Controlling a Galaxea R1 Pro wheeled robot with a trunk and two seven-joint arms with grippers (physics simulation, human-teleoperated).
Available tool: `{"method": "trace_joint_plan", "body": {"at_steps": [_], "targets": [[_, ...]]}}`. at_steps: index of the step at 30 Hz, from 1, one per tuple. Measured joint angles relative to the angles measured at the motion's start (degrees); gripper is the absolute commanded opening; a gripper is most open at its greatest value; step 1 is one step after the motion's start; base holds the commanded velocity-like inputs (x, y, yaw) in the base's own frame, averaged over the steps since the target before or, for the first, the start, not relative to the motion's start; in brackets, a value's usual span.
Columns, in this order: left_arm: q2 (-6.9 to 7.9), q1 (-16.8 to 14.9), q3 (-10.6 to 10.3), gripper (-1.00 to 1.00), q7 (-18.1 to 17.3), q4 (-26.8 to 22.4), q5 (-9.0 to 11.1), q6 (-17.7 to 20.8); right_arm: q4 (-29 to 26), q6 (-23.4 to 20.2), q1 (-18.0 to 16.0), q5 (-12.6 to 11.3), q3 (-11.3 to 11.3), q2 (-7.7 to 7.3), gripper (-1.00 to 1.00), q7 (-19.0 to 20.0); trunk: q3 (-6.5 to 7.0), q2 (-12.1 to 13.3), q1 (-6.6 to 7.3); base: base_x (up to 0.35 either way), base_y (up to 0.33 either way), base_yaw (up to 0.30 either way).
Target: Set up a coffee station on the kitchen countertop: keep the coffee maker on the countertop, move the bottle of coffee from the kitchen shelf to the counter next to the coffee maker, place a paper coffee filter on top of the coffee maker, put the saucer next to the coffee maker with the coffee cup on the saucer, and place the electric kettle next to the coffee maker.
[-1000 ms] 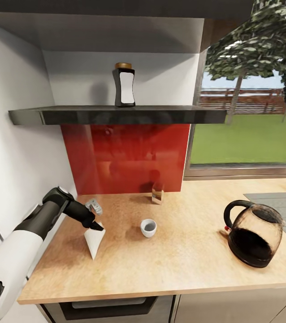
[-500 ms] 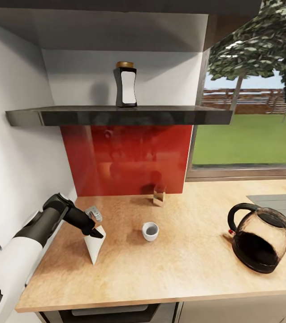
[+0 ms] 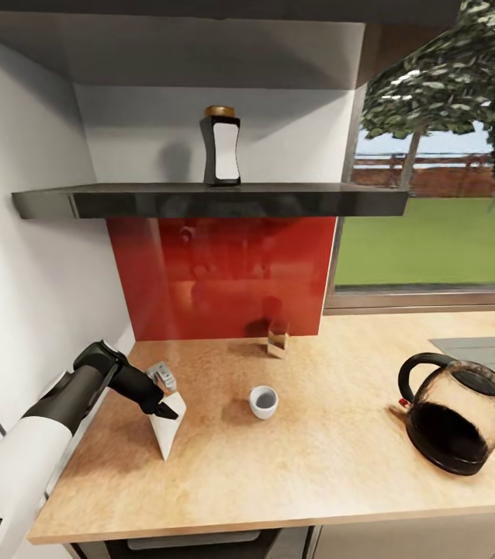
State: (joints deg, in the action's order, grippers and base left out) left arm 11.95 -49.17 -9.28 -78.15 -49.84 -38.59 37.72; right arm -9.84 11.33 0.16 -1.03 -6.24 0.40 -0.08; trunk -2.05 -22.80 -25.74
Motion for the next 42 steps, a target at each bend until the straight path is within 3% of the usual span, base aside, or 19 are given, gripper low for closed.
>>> {"method": "trace_joint_plan", "body": {"at_steps": [34, 42], "targets": [[-0.17, 0.08, 0.02, 1.00, 0.06, 0.02, -0.16, 0.00, 0.00, 0.00, 0.00, 0.00, -0.03, -0.08, 1.00, -0.08, 0.00, 0.00, 0.00, 0.048, 0.001, 0.000], [-0.50, 2.14, 0.08, 1.00, 0.17, 0.00, 0.00, 0.08, 0.04, 0.00, 0.00, 0.01, 0.06, -0.08, 1.00, -0.09, 0.00, 0.00, 0.00, 0.002, 0.000, 0.000]]}}
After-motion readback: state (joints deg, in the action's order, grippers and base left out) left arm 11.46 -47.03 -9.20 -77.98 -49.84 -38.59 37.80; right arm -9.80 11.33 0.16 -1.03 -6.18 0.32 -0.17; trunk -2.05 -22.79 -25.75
